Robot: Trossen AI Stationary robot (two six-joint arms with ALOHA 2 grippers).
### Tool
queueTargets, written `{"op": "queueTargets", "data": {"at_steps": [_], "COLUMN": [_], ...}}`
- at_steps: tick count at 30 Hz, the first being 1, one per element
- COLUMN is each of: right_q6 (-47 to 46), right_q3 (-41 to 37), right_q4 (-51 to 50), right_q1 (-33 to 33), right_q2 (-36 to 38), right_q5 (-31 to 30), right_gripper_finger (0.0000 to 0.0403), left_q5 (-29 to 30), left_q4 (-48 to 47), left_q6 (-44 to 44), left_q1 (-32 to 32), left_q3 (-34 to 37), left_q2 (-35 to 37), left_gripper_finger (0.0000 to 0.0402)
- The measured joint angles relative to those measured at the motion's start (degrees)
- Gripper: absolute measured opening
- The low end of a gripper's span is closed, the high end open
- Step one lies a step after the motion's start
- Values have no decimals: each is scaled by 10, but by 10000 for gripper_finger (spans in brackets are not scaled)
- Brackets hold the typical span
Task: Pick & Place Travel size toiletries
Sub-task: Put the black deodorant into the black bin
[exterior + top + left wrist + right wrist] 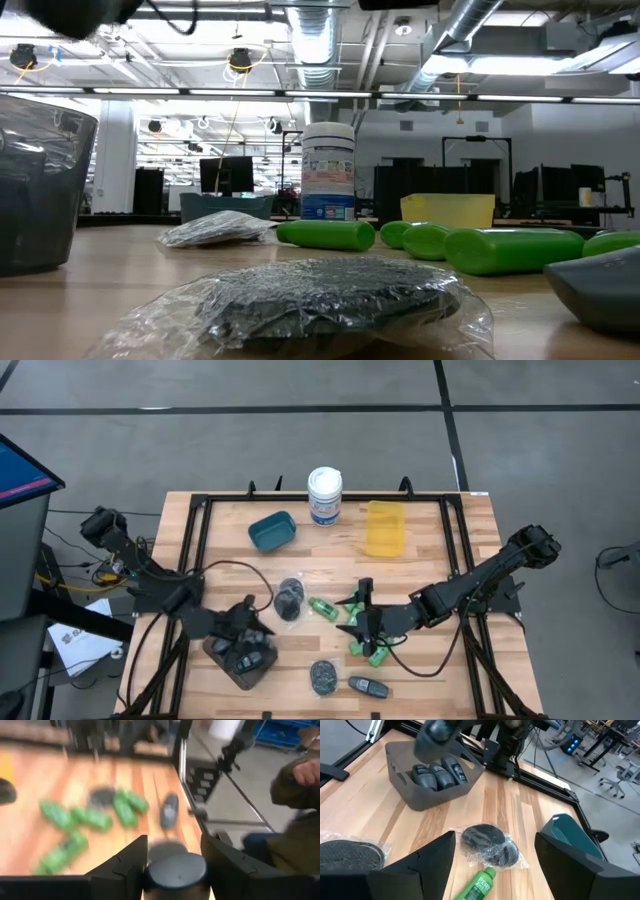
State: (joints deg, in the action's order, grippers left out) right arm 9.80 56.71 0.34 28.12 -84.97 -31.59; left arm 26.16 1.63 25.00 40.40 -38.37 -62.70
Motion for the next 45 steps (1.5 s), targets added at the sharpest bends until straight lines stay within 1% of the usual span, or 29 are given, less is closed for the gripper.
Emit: {"op": "queueTargets", "data": {"at_steps": [2, 4, 7, 11, 19, 21, 23, 26, 29, 32, 35, 37, 41, 45], "right_q6": [0, 0, -4, -4, -15, -41, -95, -197, -264, -311, -347, -376, -413, -436], "right_q3": [0, 0, 0, 0, 0, 0, 0, 1, 0, 0, 1, 5, 42, 94], "right_q4": [0, 0, 0, 1, -2, -22, -62, -150, -232, -248, -236, -250, -254, -283], "right_q1": [-1, -3, -8, -10, -8, -10, -17, -24, -12, 20, 57, 81, 121, 147], "right_q2": [0, 0, 0, -2, -2, -2, -2, -10, -28, -56, -88, -104, -133, -163], "right_q5": [0, 0, 0, 1, 2, 2, 3, 8, 39, 79, 104, 107, 107, 107], "right_gripper_finger": [266, 266, 266, 266, 266, 266, 266, 266, 266, 266, 266, 266, 266, 267], "left_q5": [-1, -1, -1, -1, 2, 5, 15, 23, 23, 30, 38, 40, 40, 40], "left_q4": [-31, -40, -41, -58, -99, -98, -98, -92, -69, -46, -27, -24, -22, -16], "left_q6": [59, 101, 127, 142, 145, 145, 140, 115, 81, 41, 21, 17, 8, 8], "left_q1": [16, 30, 43, 52, 52, 52, 52, 52, 52, 52, 49, 45, 45, 45], "left_q3": [0, 0, 0, 0, 0, 0, 0, 0, 0, 0, 0, 0, 0, 0], "left_q2": [0, 0, 0, 0, 0, 0, 0, 0, 0, 0, 0, 0, 0, 0], "left_gripper_finger": [163, 157, 145, 123, 50, 42, 43, 61, 93, 134, 182, 215, 273, 311]}}
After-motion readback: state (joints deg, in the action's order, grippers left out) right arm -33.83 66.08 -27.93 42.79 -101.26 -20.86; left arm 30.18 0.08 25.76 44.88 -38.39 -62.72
